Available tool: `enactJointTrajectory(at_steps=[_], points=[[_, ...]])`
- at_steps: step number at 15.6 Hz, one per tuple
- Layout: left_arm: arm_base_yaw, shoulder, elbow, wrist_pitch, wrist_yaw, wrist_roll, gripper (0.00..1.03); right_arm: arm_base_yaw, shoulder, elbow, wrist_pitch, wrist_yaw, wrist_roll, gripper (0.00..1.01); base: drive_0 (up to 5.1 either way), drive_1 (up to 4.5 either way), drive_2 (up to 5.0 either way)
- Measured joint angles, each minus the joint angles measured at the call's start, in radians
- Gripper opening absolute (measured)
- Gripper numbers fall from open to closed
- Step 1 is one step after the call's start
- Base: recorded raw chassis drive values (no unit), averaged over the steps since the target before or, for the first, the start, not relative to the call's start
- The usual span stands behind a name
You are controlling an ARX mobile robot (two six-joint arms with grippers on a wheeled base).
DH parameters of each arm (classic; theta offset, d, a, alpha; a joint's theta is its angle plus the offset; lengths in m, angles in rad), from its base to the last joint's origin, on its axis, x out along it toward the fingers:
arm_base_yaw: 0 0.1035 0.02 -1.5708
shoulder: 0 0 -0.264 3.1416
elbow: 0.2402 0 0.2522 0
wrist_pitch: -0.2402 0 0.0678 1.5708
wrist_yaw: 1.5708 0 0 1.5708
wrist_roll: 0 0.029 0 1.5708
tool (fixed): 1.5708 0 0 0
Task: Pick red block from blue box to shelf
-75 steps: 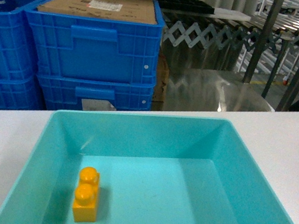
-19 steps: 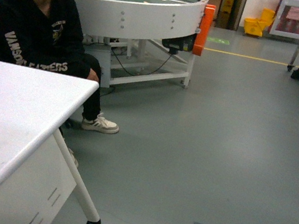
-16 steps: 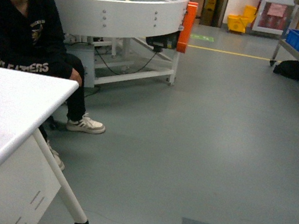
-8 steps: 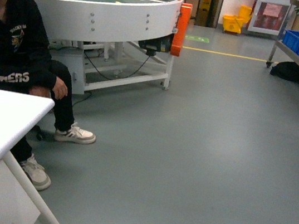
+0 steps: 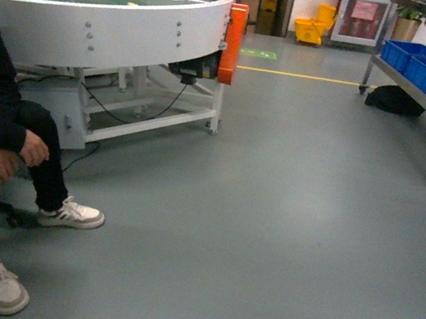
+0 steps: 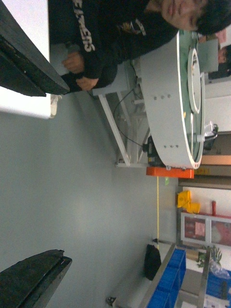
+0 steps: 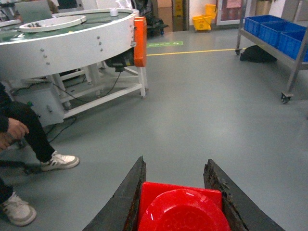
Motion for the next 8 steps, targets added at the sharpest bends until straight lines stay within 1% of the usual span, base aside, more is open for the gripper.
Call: enactJointTrajectory(at_steps=[1, 3, 8], points=[[0.000, 0.000, 0.000, 0.002, -0.002, 0.000, 0.98, 0.000, 0.000, 0.000, 0.003, 0.000, 0.000, 0.29, -1.3, 2.81, -5.4], [-0.001, 0.000, 0.000, -0.001, 0.000, 0.000, 0.98, 0.000, 0.000, 0.000, 0.002, 0.000, 0.000, 0.29, 0.2, 2.44, -2.1], [0.000, 0.000, 0.000, 0.000, -0.001, 0.000, 0.98, 0.000, 0.000, 0.000, 0.000, 0.000, 0.000, 0.29, 0.1, 0.08, 0.1]])
